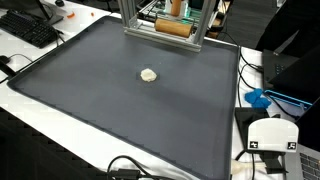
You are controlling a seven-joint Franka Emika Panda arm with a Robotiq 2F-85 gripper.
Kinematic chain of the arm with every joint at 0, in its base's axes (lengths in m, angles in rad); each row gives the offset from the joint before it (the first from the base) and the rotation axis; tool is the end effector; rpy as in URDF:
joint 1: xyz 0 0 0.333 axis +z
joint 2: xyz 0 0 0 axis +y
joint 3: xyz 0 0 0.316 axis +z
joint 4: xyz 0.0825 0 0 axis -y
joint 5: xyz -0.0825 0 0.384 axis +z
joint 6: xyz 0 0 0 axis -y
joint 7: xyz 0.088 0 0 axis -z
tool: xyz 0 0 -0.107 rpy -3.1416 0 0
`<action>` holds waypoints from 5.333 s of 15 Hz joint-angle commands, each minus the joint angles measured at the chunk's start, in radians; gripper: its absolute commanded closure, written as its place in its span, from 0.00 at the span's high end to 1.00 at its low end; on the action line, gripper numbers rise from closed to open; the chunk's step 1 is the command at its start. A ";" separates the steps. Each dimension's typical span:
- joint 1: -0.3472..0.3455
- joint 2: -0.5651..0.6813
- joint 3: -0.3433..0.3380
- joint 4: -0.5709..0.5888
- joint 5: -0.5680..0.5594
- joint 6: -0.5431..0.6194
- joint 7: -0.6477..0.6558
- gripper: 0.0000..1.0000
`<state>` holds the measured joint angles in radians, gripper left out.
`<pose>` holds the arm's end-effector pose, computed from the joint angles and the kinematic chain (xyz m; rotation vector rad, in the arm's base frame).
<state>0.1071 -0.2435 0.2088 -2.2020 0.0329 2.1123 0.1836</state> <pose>0.4682 0.1601 0.4957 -3.1112 -0.1794 -0.2334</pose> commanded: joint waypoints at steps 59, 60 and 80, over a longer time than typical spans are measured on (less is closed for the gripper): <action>0.042 0.475 -0.174 0.154 -0.180 0.301 0.462 0.35; 0.042 0.477 -0.176 0.153 -0.181 0.303 0.466 0.35; 0.042 0.457 -0.151 0.159 -0.107 0.158 0.353 0.35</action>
<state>0.1467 0.2071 0.0592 -2.0290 -0.0969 2.3116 0.5624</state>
